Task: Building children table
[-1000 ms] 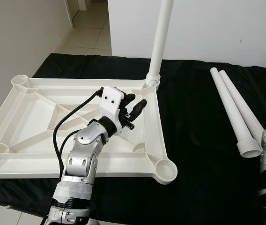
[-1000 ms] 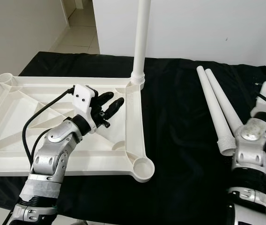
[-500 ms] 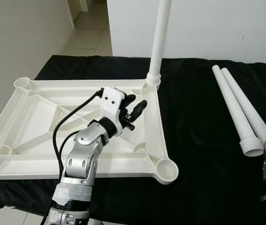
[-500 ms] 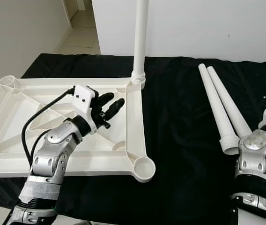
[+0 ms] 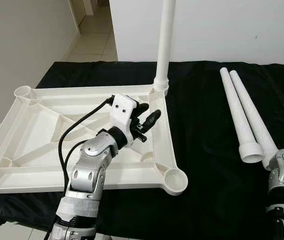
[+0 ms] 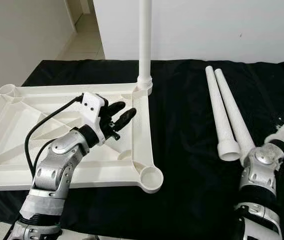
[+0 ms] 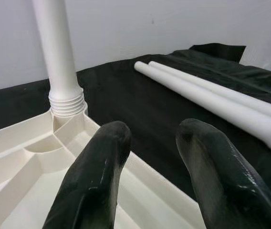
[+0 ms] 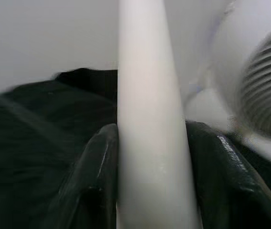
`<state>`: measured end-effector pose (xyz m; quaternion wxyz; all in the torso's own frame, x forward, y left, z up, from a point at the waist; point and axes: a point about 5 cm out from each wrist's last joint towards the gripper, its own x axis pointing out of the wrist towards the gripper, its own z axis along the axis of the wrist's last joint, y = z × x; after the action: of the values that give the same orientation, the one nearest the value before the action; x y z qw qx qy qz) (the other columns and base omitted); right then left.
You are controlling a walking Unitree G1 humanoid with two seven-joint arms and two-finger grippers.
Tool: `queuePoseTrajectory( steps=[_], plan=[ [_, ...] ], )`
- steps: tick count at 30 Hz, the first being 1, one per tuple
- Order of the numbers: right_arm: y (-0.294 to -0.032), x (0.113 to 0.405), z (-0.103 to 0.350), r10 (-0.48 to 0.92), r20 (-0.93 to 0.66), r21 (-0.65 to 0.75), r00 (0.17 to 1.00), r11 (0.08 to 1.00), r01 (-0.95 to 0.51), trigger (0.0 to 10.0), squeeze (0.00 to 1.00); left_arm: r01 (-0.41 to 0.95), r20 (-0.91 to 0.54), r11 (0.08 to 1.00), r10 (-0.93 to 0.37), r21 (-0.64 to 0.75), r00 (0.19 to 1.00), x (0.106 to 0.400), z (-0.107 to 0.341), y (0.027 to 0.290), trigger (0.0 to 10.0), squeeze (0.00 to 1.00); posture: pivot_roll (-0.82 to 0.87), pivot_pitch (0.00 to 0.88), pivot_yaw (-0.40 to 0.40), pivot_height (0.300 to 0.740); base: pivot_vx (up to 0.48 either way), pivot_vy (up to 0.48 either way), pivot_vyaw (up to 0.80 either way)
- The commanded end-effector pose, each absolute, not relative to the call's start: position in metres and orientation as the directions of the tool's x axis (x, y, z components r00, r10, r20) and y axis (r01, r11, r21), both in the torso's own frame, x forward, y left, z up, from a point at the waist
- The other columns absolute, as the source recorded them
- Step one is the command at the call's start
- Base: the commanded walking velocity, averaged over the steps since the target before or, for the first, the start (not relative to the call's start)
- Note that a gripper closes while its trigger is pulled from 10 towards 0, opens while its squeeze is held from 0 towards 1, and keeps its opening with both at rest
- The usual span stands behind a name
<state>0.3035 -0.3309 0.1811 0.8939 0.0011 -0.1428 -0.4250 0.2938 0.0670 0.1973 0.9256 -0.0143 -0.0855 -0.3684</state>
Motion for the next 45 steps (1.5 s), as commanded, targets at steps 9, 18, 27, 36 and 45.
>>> queuePoseTrajectory(
  steps=[9,18,27,36,45],
  plan=[
    [-0.269,0.333,0.177,-0.449,0.244,0.168,0.86,0.893,0.418,10.0,0.0,0.616,0.175,0.787,-0.607,0.004,0.775,0.292,0.197,0.069,10.0,0.0,0.03,0.08,0.052,0.74,0.0,0.0,0.0],
    [-0.282,0.32,0.225,-0.393,0.468,0.253,0.791,0.918,0.306,10.0,0.0,0.605,0.177,0.796,-0.594,-0.007,0.784,0.292,0.197,0.07,10.0,0.0,0.02,0.077,0.05,0.74,0.0,0.0,0.0],
    [-0.238,0.315,0.239,-0.119,0.528,0.147,0.841,0.988,0.048,10.0,0.0,0.615,0.182,0.788,-0.605,0.003,0.775,0.295,0.198,0.068,10.0,0.0,0.0,0.073,0.051,0.74,0.0,0.0,0.0],
    [-0.198,0.306,0.235,0.145,0.52,0.048,0.842,0.979,-0.199,10.0,0.0,0.627,0.19,0.779,-0.617,0.008,0.764,0.298,0.202,0.071,10.0,0.0,-0.01,0.076,0.047,0.74,0.0,0.0,0.0],
    [-0.182,0.299,0.249,0.272,0.563,-0.021,0.78,0.948,-0.316,10.0,0.0,0.678,0.189,0.735,-0.666,0.001,0.721,0.3,0.206,0.082,10.0,0.0,-0.01,0.074,0.038,0.74,0.0,0.0,0.0]
  ],
)
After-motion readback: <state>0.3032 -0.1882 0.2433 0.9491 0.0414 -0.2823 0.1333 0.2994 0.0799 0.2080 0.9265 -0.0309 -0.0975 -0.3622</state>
